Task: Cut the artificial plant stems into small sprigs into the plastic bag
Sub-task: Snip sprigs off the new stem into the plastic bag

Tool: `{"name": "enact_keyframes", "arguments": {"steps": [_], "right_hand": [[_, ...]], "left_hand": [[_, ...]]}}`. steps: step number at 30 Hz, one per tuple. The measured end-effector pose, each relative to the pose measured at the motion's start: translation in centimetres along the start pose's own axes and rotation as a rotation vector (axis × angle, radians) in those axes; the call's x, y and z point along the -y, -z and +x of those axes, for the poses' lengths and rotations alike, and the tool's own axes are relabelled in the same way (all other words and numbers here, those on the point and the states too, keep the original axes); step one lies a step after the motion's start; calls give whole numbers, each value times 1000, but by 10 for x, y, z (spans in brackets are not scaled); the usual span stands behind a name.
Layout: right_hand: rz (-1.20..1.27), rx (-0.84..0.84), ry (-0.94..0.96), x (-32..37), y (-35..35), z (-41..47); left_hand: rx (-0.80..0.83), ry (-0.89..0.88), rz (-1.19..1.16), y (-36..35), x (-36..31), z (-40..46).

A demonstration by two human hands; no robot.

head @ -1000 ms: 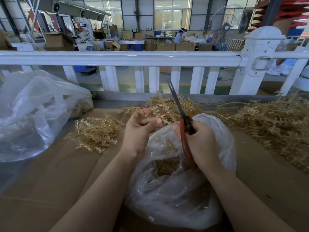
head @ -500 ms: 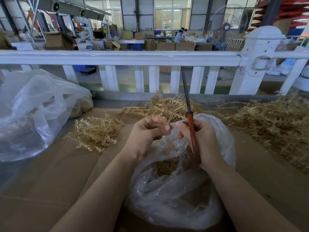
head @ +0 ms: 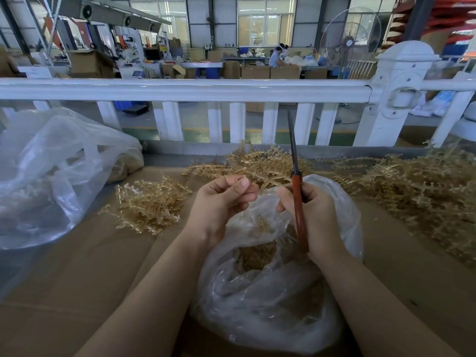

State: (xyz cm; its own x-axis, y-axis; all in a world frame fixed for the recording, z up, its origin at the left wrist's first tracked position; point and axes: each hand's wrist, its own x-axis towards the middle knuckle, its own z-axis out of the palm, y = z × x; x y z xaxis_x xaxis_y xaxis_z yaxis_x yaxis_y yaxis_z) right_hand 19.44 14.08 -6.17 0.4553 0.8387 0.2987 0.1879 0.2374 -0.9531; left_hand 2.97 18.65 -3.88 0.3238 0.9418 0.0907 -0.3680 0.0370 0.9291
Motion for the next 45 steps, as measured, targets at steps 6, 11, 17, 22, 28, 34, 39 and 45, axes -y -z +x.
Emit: {"name": "enact_keyframes", "arguments": {"steps": [6,11,17,22,28,34,39,45], "right_hand": [[-7,12,-5,1,-1,-3],[-141,26,26,-1,-1,-2],[-373,0,153,-4,-6,-8],[-559,25,280,-7,-3,-8],[-776,104,282,-6,-7,-10],[-802,107,273,-5,-5,-8],[-859,94,320,-5,-4,-8],[-888,53,329,-3,-6,-9]], "left_hand": [[29,15,-167,2,-1,3],[32,-30,-160,3,0,3],[-72,-196,1,9,0,5],[-152,-285,164,13,2,7],[-114,-330,179,13,2,7],[-8,-279,39,7,5,7],[-19,-258,-25,6,6,7],[-6,-264,-49,7,6,5]]}}
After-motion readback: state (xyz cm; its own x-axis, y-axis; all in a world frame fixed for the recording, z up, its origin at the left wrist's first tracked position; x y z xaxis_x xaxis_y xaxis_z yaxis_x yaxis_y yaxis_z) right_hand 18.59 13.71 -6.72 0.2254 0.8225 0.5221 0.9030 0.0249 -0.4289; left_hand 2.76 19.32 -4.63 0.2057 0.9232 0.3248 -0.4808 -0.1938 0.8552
